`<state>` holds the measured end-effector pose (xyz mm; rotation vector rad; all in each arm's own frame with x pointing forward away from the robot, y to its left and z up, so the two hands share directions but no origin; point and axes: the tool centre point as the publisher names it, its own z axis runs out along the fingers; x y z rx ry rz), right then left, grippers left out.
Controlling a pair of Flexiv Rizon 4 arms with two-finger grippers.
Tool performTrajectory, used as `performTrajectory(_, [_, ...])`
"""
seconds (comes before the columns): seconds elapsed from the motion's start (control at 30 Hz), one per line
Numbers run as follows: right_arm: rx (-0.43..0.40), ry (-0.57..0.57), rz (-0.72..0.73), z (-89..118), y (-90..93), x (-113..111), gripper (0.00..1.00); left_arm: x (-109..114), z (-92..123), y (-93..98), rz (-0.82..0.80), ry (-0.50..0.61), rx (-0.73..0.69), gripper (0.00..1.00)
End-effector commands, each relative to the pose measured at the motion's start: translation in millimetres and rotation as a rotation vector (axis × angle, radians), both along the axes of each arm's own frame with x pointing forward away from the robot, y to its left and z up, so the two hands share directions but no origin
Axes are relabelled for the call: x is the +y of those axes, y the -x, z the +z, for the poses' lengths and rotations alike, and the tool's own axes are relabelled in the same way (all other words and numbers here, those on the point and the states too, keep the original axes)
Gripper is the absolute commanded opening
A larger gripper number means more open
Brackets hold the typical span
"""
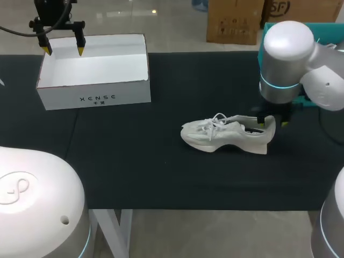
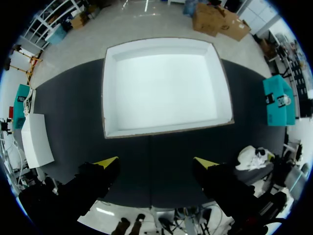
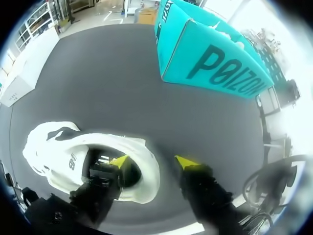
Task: Take the shoe out of the shoebox, open the shoe tongue, remove and reinsert the insole, then place the shoe into the shoebox
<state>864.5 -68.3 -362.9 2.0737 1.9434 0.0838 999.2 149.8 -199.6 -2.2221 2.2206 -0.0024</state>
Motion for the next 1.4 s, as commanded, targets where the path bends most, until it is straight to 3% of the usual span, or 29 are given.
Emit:
performTrajectory(0.03, [-0.028,-0.005,-0.009,14.9,3.5,-7.3,1.00,0.2,-0.6,-0.4,0.000,0.000,0.000,1.00])
performTrajectory(0.2, [-0.029,-0.065,0.037,39.8,8.5,-17.3,1.00,0.2,-0.6,-0.4,0.000,0.000,0.000,1.00])
performTrajectory(0.3, [-0.047,-0.217,0.423,67.4,31.0,-19.2,1.00,0.2,-0.6,-0.4,0.000,0.000,0.000,1.00])
performTrajectory(0.37, [0.040,-0.232,0.750,81.1,54.6,-21.3,1.00,0.2,-0.6,-0.4,0.000,0.000,0.000,1.00])
performTrajectory(0.4, [0.079,-0.207,0.834,85.7,63.7,-26.0,1.00,0.2,-0.6,-0.4,0.000,0.000,0.000,1.00])
performTrajectory(1.0, [0.079,-0.207,0.834,85.7,63.7,-26.0,1.00,0.2,-0.6,-0.4,0.000,0.000,0.000,1.00])
performTrajectory(1.1, [0.007,-0.196,1.038,90.2,59.9,-38.7,1.00,0.2,-0.6,-0.4,0.000,0.000,0.000,1.00])
performTrajectory(1.17, [-0.080,-0.247,1.189,94.2,61.1,-47.7,1.00,0.2,-0.6,-0.4,0.000,0.000,0.000,1.00])
performTrajectory(1.3, [-0.119,-0.336,1.303,95.6,64.1,-69.9,1.00,0.2,-0.6,-0.4,0.000,0.000,0.000,1.00])
performTrajectory(1.37, [-0.187,-0.419,1.410,99.4,64.8,-78.7,1.00,0.2,-0.6,-0.4,0.000,0.000,0.000,1.00])
performTrajectory(1.4, [-0.151,-0.405,1.419,101.5,65.5,-81.7,1.00,0.2,-0.6,-0.4,0.000,0.000,0.000,1.00])
